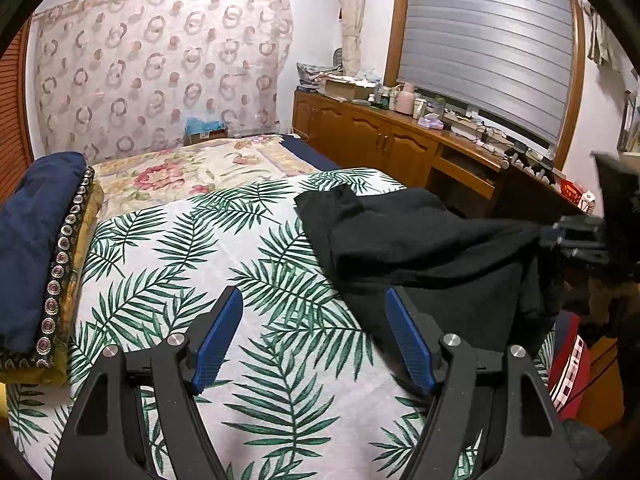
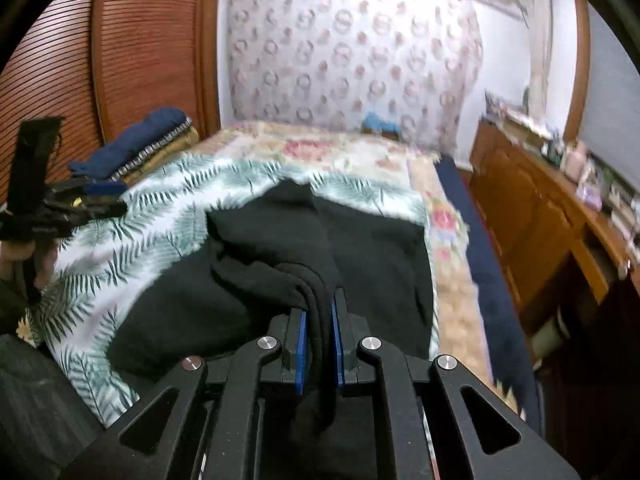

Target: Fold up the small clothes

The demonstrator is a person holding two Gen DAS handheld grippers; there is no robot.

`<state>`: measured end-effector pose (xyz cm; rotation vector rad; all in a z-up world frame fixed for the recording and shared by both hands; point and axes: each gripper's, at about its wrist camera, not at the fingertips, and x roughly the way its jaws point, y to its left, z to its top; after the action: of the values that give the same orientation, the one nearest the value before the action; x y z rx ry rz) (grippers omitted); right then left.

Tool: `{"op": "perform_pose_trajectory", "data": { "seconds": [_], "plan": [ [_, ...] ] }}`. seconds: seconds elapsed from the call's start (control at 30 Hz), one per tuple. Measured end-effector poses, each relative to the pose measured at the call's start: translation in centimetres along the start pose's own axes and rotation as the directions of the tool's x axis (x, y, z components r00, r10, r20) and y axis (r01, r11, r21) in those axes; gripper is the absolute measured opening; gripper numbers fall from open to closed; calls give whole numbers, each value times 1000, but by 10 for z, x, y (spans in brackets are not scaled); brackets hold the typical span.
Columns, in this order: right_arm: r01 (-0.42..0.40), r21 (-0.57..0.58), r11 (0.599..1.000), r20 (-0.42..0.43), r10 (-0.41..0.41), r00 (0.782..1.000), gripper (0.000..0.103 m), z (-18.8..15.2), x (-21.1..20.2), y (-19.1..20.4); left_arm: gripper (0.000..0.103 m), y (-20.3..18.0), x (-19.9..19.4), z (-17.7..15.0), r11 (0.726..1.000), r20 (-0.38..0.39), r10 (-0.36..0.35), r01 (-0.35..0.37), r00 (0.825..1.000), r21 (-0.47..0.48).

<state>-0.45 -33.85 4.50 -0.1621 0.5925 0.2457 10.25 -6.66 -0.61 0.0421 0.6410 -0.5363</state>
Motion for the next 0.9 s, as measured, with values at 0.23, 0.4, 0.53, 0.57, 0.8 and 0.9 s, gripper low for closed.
{"op": "perform_pose_trajectory", "data": {
  "seconds": [0.23, 0.4, 0.53, 0.57, 0.8, 0.9],
  "plan": [
    [51, 17, 999, -80, -50, 996, 20, -16, 17, 5, 75, -5, 2, -1, 1000, -4, -2, 2, 1000, 4],
    [76, 12, 997, -66, -75, 995, 36, -7, 4, 7, 75, -6, 3, -1, 1000, -5, -1, 2, 1000, 5],
    [70, 0, 998, -15, -70, 997, 45, 0, -9, 13, 75, -5, 2, -1, 1000, -4, -2, 2, 1000, 4],
    [65, -4, 998, -2, -65, 998, 49, 1, -11, 16, 75, -5, 2, -1, 1000, -4, -2, 2, 1000, 4],
    [9, -40, 999, 36, -8, 999, 59, 21, 8, 40, 75, -3, 1, -3, 1000, 1, 6, -6, 1000, -6],
    [-36, -65, 997, 25, 37, 999, 59, 28, 29, 54, 75, -2, 1, -4, 1000, 3, 11, -11, 1000, -10]
  ]
}}
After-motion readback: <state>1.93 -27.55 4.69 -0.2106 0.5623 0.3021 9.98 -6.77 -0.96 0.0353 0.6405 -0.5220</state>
